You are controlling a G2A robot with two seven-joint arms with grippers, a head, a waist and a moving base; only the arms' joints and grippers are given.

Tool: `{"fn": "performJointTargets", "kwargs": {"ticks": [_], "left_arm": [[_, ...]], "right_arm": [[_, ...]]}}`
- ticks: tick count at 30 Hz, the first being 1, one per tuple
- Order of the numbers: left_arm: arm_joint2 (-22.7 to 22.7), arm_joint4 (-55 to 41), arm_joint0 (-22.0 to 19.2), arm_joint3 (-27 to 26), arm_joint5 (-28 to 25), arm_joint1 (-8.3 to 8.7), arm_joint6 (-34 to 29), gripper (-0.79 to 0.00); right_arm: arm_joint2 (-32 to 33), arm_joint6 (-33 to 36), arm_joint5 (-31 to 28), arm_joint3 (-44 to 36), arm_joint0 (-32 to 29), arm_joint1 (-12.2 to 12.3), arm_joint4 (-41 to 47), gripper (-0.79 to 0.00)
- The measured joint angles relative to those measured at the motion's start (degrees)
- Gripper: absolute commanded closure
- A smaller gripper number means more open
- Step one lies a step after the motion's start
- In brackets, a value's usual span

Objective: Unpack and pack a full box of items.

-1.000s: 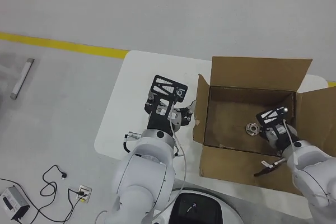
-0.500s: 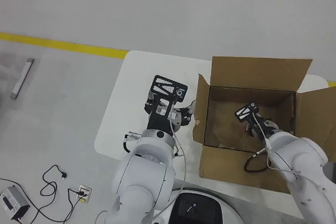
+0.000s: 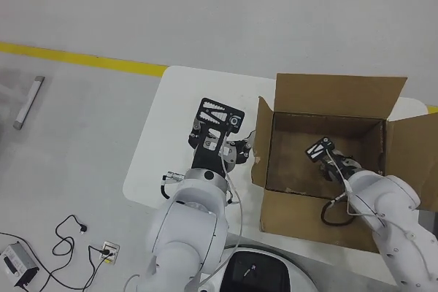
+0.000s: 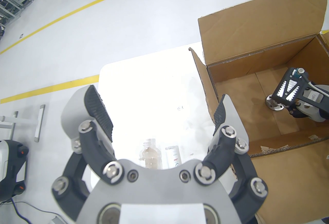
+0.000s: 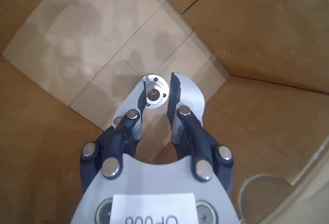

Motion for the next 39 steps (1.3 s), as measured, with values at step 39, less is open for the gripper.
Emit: {"fn": "performJointTargets", "kwargs": {"ticks": [39], "left_arm": [[0.0, 0.0, 0.0, 0.0, 0.0, 0.00, 0.0, -0.785]], "right_arm": [[-2.8, -1.1, 1.4, 8.0, 3.2, -1.5, -1.7, -0.305]]}}
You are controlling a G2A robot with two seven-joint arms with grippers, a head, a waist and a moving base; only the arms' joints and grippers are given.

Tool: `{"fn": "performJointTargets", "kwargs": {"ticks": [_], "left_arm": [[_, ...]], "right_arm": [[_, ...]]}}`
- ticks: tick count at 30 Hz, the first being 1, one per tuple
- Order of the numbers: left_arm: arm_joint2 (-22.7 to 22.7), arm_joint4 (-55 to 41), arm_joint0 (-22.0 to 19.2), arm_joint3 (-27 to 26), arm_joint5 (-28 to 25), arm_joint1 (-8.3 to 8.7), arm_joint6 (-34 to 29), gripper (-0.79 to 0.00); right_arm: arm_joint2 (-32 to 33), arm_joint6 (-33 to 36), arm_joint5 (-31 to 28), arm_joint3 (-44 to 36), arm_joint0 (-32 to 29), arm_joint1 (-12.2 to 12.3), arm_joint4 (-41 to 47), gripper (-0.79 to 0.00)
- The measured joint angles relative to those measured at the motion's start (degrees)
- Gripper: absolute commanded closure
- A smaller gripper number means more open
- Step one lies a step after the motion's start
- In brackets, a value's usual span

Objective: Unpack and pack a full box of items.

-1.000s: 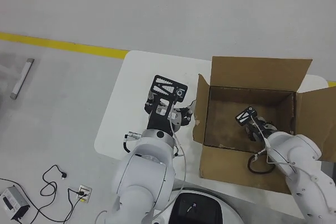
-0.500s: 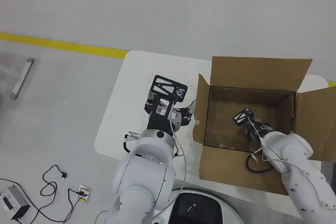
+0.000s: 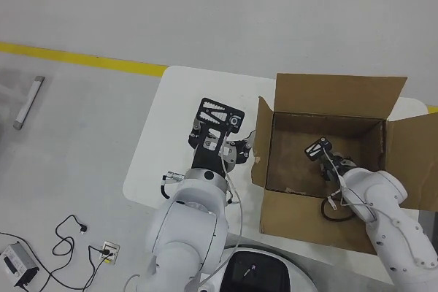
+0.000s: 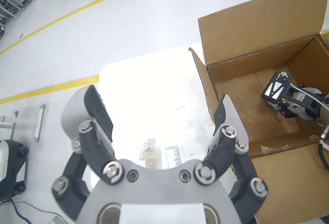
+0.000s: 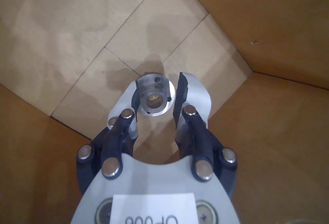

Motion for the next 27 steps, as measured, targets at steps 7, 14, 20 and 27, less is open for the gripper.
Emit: {"fn": "performJointTargets", "kwargs": {"ticks": [7, 14, 20, 27], "left_arm": [[0.0, 0.0, 0.0, 0.0, 0.0, 0.00, 0.0, -0.785], [0.0, 0.0, 0.0, 0.0, 0.0, 0.00, 0.0, -0.785], [0.0, 0.0, 0.0, 0.0, 0.0, 0.00, 0.0, -0.785], [0.0, 0.0, 0.0, 0.0, 0.0, 0.00, 0.0, -0.785]], "right_arm": [[-0.1, -0.4, -0.3, 0.9, 0.1, -0.2, 0.3, -0.299], [0.0, -0.5, -0.4, 1.3, 0.1, -0.4, 0.5, -0.305], [-0.2, -0.8, -0.4, 2.1, 0.2, -0.6, 0.4, -0.292], [-0.5, -0.9, -0.3, 2.7, 0.3, -0.8, 0.2, -0.277]]}}
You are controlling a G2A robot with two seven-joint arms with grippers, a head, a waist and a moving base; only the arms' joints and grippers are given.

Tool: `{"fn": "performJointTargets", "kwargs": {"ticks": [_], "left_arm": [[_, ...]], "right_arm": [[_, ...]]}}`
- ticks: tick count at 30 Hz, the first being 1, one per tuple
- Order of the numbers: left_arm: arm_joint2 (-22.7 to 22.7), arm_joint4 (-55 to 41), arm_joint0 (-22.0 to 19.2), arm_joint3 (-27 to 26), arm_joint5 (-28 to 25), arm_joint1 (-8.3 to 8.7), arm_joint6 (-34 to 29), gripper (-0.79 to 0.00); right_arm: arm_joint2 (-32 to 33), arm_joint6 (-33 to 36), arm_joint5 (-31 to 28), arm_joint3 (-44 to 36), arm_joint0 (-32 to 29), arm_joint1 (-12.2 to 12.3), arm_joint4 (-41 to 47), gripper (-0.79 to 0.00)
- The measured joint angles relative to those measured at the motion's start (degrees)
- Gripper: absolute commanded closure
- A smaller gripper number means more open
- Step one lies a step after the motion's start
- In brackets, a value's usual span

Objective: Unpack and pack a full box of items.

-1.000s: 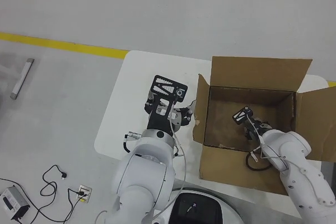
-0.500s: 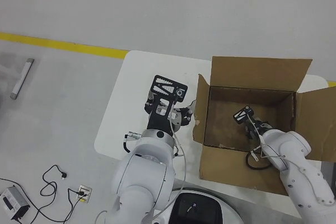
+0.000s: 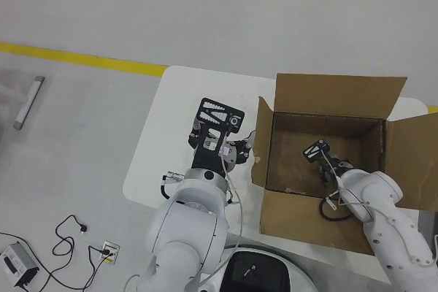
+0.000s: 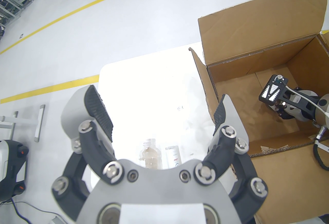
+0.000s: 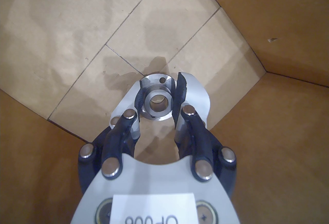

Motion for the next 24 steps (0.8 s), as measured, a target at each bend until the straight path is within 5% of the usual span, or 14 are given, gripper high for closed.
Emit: {"fn": "performJointTargets", "kwargs": {"ticks": [5, 9, 24], "left_arm": [[0.0, 0.0, 0.0, 0.0, 0.0, 0.00, 0.0, -0.785], [0.0, 0.0, 0.0, 0.0, 0.0, 0.00, 0.0, -0.785], [0.0, 0.0, 0.0, 0.0, 0.0, 0.00, 0.0, -0.785]], "right_arm": [[-0.2, 0.0, 0.0, 0.4, 0.2, -0.2, 0.0, -0.228], [-0.2, 0.1, 0.0, 0.5, 0.3, -0.3, -0.1, 0.000], [4.5, -0.9, 0.2, -5.7, -1.2, -0.1, 2.0, 0.000]]}}
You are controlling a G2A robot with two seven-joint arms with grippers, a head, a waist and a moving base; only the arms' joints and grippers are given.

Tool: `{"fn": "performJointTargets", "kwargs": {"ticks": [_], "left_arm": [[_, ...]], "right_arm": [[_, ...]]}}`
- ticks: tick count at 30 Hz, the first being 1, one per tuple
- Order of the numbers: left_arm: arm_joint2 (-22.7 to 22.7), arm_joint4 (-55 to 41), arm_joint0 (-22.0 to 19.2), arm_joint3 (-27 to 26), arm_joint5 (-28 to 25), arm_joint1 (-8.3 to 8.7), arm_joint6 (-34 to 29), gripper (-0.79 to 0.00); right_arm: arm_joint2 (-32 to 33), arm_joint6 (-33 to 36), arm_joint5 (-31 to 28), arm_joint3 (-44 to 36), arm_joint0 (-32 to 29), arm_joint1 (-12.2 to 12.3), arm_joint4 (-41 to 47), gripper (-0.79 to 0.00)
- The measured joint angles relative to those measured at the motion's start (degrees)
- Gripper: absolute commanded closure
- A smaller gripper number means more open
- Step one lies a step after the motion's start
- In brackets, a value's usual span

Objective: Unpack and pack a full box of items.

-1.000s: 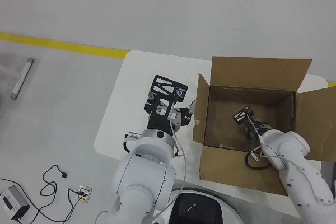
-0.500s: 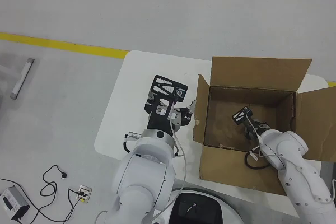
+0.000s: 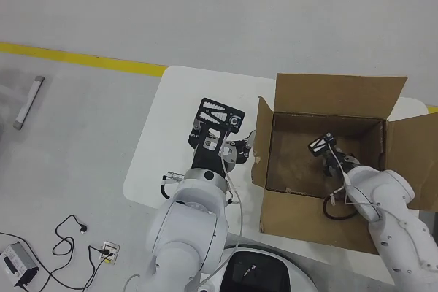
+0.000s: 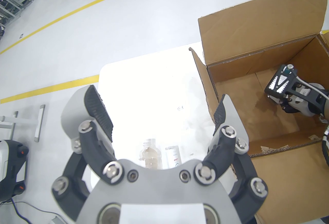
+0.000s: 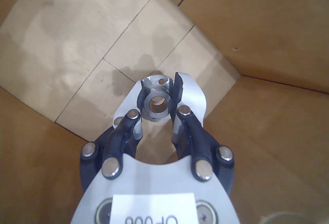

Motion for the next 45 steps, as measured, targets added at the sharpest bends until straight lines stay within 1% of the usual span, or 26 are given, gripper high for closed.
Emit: {"fn": "performJointTargets", "kwargs": {"ticks": [4, 8, 15, 20, 23, 28, 37, 40, 45], "left_arm": [[0.0, 0.0, 0.0, 0.0, 0.0, 0.00, 0.0, -0.785], [0.0, 0.0, 0.0, 0.0, 0.0, 0.00, 0.0, -0.785], [0.0, 0.0, 0.0, 0.0, 0.0, 0.00, 0.0, -0.785], [0.0, 0.0, 0.0, 0.0, 0.0, 0.00, 0.0, -0.785], [0.0, 0.0, 0.0, 0.0, 0.0, 0.00, 0.0, -0.785], [0.0, 0.0, 0.0, 0.0, 0.0, 0.00, 0.0, -0.785], [0.0, 0.0, 0.0, 0.0, 0.0, 0.00, 0.0, -0.785], [0.0, 0.0, 0.0, 0.0, 0.0, 0.00, 0.0, -0.785], [0.0, 0.0, 0.0, 0.0, 0.0, 0.00, 0.0, -0.785]], "right_arm": [[4.3, -1.2, -0.1, -5.0, -1.3, 0.2, 3.8, 0.000], [10.4, -3.3, -0.8, -10.7, -3.9, 0.6, 8.1, 0.000], [20.9, -5.3, -2.3, -17.7, -8.6, 1.0, 16.7, 0.000], [26.8, -11.0, -4.8, -19.5, -12.8, 0.9, 25.0, 0.000], [28.8, -13.7, -6.7, -19.9, -15.4, 0.9, 27.3, 0.000], [29.5, -16.0, -8.2, -19.7, -17.6, 0.9, 27.4, 0.000], [29.5, -16.0, -8.2, -19.7, -17.6, 0.9, 27.4, 0.000], [29.4, -17.0, -7.5, -19.8, -18.1, 0.9, 26.7, 0.000], [32.2, -16.5, -5.2, -23.2, -19.1, 1.0, 25.4, 0.000]]}}
